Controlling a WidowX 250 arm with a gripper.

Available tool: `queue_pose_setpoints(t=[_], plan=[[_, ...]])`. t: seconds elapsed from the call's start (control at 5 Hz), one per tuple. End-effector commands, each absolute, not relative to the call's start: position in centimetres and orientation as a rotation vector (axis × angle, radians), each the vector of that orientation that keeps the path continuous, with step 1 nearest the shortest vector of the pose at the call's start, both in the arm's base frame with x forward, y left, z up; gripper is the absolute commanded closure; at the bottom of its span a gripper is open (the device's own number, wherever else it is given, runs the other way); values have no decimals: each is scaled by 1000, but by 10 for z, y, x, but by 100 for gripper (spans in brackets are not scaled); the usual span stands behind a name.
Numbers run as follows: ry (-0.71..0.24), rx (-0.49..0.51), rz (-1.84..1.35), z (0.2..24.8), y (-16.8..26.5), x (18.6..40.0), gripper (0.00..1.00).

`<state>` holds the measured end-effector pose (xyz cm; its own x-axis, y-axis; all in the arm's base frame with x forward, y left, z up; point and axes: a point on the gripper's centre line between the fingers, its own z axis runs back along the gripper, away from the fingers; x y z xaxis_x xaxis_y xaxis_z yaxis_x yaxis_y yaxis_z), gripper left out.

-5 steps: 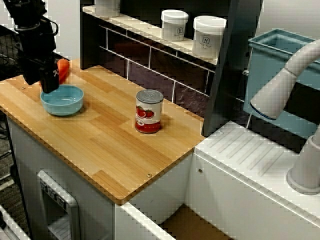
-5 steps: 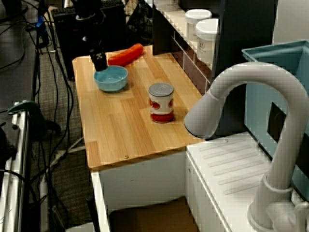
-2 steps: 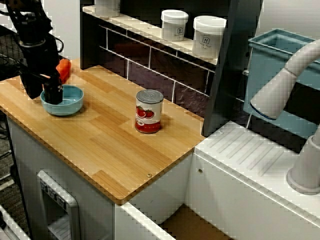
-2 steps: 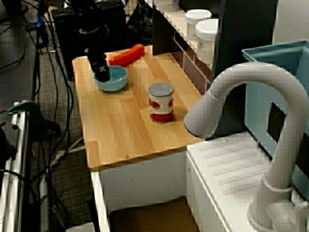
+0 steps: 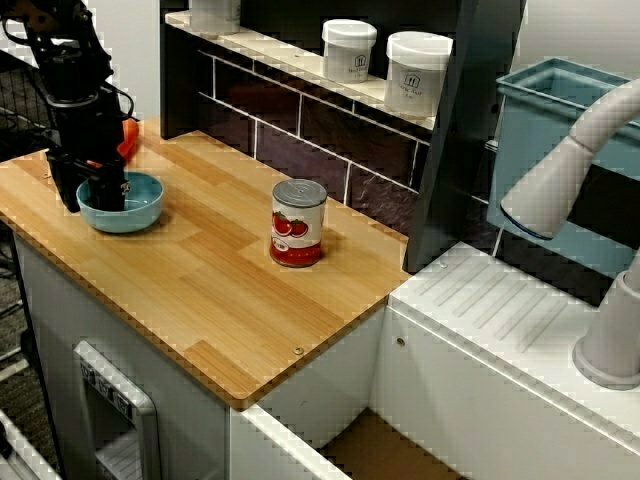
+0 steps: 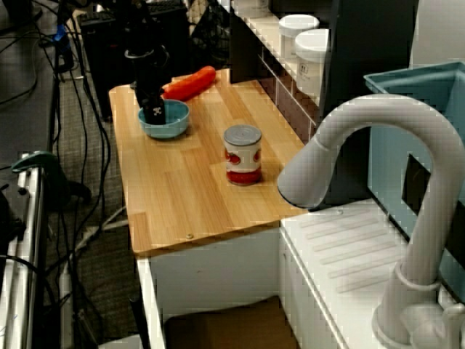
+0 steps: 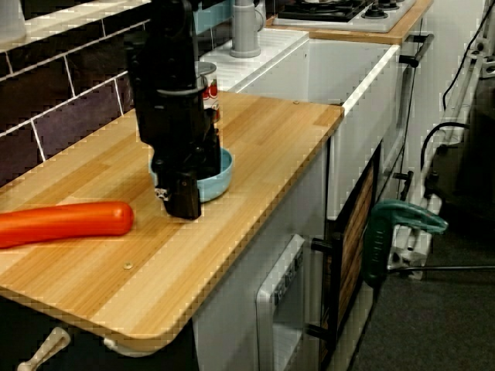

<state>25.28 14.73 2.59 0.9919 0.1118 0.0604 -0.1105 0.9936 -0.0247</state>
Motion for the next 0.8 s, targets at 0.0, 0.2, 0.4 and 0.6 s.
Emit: queue_pose_setpoints(t=[0.0,0.2,0.4,0.6], plan=[[-104,-37,73,55,149,256,100],[-124,-61,42,74,143,257,100],[-132,-75,7,88,133,255,100],[-142,-83,-43,97,114,246,100]])
